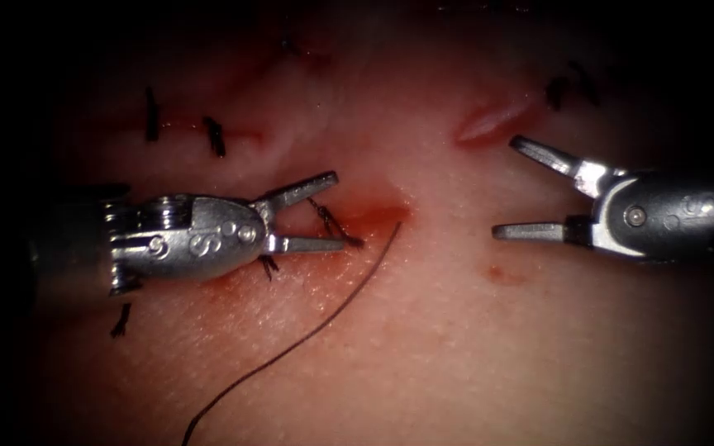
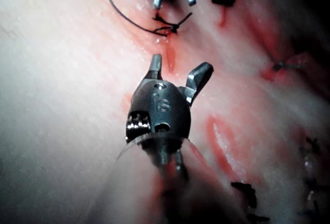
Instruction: Wound Closure
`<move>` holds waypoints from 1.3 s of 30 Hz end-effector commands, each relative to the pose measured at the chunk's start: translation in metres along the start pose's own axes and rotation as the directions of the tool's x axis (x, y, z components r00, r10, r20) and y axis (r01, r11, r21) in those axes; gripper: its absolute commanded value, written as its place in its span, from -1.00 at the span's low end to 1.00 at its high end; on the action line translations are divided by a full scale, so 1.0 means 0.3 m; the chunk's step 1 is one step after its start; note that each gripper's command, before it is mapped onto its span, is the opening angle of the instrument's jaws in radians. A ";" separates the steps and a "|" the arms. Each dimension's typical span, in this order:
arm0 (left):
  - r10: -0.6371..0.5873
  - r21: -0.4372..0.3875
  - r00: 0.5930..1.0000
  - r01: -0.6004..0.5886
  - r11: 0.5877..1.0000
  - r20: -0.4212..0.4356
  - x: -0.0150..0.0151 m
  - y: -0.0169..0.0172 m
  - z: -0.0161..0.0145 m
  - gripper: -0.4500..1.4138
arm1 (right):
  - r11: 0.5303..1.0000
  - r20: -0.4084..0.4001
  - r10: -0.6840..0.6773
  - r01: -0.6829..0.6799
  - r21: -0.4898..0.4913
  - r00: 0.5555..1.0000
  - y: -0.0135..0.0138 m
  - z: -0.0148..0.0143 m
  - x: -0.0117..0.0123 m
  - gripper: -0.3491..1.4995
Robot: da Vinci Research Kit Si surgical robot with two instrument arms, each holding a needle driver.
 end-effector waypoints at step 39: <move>-0.054 -0.033 0.998 0.053 0.998 -0.034 -0.006 -0.007 0.000 -1.00 | 0.976 -0.158 0.186 -0.163 0.147 0.970 -0.0120 0.0287 0.0017 0.87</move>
